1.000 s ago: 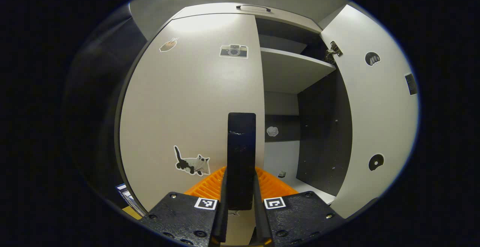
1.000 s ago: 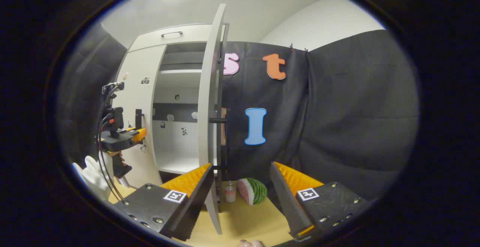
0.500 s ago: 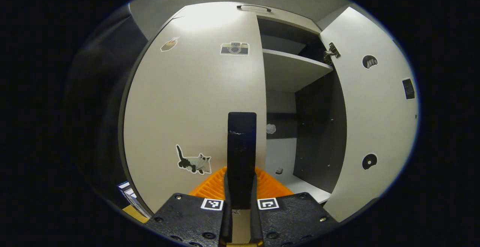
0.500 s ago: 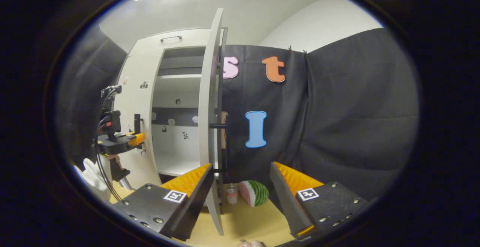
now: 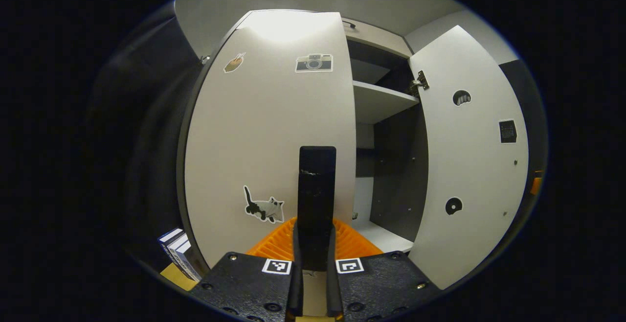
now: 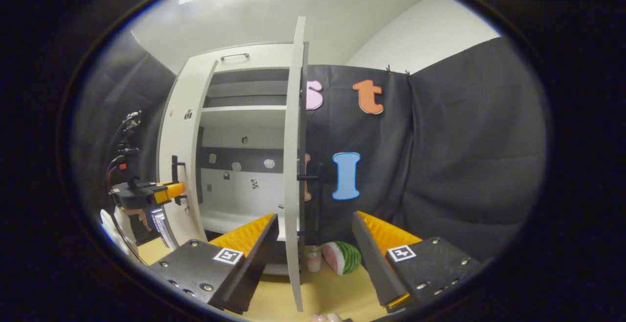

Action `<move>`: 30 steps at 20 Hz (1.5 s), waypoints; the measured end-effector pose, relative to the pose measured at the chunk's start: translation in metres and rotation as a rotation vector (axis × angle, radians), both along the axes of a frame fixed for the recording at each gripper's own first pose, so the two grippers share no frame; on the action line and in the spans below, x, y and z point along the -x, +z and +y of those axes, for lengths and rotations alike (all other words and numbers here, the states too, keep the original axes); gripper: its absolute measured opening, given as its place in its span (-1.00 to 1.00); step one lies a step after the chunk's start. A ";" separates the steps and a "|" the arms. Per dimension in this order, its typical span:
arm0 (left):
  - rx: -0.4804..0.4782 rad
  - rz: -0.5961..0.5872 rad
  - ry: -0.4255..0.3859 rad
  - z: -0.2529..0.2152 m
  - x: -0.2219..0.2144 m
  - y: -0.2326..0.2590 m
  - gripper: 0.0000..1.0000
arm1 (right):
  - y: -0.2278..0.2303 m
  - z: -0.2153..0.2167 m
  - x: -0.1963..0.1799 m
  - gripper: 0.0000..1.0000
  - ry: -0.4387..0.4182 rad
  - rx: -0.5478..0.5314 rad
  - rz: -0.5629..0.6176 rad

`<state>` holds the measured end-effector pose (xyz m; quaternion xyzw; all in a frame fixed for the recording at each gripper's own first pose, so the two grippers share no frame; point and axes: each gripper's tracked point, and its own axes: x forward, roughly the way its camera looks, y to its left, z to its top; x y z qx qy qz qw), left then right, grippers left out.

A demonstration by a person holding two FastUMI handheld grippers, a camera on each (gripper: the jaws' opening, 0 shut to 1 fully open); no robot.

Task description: Open the right door of the double-door shoe cabinet with the right hand, and open the left door with the left hand.

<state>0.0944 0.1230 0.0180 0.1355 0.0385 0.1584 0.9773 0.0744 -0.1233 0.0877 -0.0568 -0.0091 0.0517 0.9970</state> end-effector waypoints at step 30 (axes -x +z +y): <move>0.032 -0.026 0.020 0.019 0.046 0.019 -0.69 | -0.001 0.117 0.026 0.77 0.165 0.022 -0.066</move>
